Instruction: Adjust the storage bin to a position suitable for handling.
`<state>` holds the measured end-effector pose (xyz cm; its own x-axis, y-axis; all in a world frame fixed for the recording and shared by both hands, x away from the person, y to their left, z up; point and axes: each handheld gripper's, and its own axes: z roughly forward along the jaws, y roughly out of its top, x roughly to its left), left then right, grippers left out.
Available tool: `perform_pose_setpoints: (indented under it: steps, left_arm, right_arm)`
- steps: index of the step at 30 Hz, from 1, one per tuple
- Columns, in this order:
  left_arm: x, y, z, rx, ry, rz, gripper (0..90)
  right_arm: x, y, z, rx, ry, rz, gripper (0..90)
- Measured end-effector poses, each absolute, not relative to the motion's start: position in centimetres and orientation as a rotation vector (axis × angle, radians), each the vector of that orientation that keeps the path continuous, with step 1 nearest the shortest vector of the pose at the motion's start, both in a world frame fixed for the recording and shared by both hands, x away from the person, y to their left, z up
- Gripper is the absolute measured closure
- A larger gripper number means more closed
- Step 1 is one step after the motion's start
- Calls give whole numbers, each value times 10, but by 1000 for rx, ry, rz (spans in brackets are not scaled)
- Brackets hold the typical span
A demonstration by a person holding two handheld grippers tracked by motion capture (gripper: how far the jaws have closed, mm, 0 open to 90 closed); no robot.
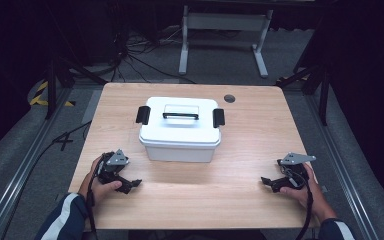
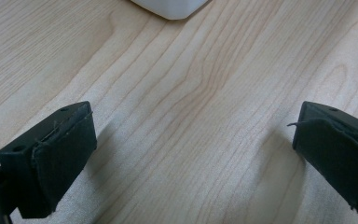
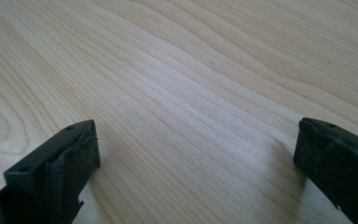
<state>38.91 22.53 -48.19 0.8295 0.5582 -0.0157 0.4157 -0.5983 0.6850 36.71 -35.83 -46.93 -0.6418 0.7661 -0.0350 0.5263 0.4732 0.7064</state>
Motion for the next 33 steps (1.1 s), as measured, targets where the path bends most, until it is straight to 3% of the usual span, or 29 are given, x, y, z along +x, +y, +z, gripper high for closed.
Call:
perform_pose_setpoints:
  steps: [10,15,17,20,33]
  left_arm:
    - [389,226,-482,2294,708,261,1]
    - [389,226,-482,2298,707,267,3]
    - [389,226,-482,2293,708,269,3]
    - [389,226,-482,2294,705,266,3]
    - [389,226,-482,2291,710,267,1]
  right_arm:
    - [369,-359,-468,1082,2398,950,6]
    - [368,-358,-462,1060,2436,909,102]
    - [368,-357,-457,1036,2457,891,235]
    - [368,-353,-449,1003,2467,855,228]
    - [379,-327,-385,759,2502,852,356]
